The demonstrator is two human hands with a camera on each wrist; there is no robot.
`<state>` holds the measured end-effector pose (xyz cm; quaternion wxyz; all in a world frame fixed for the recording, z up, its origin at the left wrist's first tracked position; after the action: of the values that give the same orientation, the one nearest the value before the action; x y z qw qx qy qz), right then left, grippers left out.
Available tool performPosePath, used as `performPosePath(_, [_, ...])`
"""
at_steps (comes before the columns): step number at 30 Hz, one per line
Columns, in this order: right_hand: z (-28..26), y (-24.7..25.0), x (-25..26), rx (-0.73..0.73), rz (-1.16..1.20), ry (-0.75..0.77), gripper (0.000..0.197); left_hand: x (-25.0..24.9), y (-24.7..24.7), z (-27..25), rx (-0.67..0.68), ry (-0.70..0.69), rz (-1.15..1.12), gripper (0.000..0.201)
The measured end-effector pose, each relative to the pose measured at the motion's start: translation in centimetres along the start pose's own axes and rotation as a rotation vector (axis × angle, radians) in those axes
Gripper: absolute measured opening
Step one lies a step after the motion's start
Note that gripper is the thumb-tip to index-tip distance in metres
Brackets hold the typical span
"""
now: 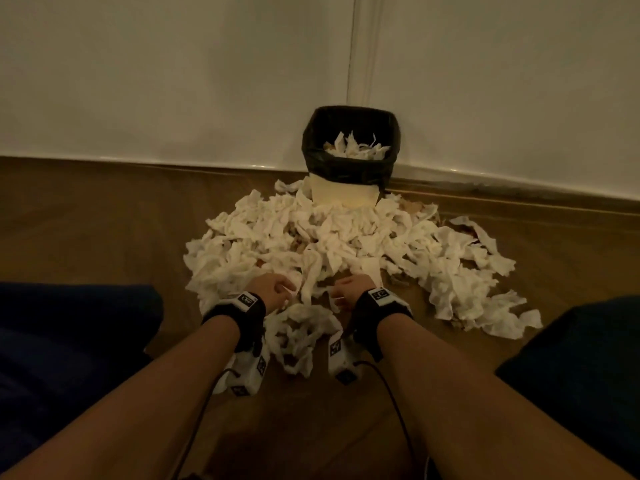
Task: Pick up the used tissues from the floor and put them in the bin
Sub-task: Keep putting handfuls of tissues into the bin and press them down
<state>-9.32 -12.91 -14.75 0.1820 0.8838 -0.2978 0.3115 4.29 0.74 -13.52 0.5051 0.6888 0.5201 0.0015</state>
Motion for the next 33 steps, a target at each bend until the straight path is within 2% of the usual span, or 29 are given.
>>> performPosePath(3, [0.0,-0.8,-1.8,-0.016,-0.141,0.062,0.034,1.5,-1.2,-0.9,-0.042,-0.015,0.149,0.016])
performPosePath(7, [-0.3,-1.8,-2.4,0.006,-0.524,0.066,0.042,2.8,-3.2,-1.6,-0.065,-0.045,0.24,0.023])
performPosePath(11, [-0.1,-2.6,-3.4,-0.044,-0.676,0.087,0.049,2.8,-4.8,-2.3,-0.158,-0.069,0.412,0.027])
performPosePath(14, [-0.1,-2.9,-4.2,-0.052,-0.849,0.059,0.06,2.5,-5.9,-2.8,-0.228,-0.11,0.606,0.044])
performPosePath(18, [0.1,-2.8,-5.1,-0.058,-0.893,0.052,0.069,2.5,-6.6,-2.8,-0.178,-0.133,0.676,0.05])
performPosePath(21, [0.2,-2.8,-5.2,-0.05,-0.856,0.034,0.075,2.6,-6.5,-2.6,-0.087,-0.128,0.616,0.041])
performPosePath(24, [0.0,-3.2,-5.3,-0.04,-0.818,0.038,0.077,2.4,-6.2,-2.2,-0.072,-0.116,0.479,0.037])
performPosePath(28, [0.1,-3.9,-5.5,-0.008,-0.721,0.088,0.07,1.9,-5.6,-1.8,-0.077,-0.101,0.351,0.026])
performPosePath(31, [0.0,-3.7,-5.7,-0.034,-0.783,0.078,0.064,1.9,-4.8,-2.2,-0.14,-0.113,0.214,0.021])
performPosePath(33, [0.0,-3.1,-5.6,-0.099,-0.843,0.067,0.047,2.0,-3.9,-2.4,-0.212,-0.092,0.104,0.023])
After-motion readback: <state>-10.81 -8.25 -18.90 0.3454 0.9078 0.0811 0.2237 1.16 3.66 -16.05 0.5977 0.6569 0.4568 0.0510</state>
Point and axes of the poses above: each hand's wrist, its own z-axis towards the middle knuckle, its own y-axis out of the back of the hand, x = y × z, the point moved 1 cm from there along z, towards the middle knuckle, and after that the axes turned 4 degrees about z, right-handed, at the moved point
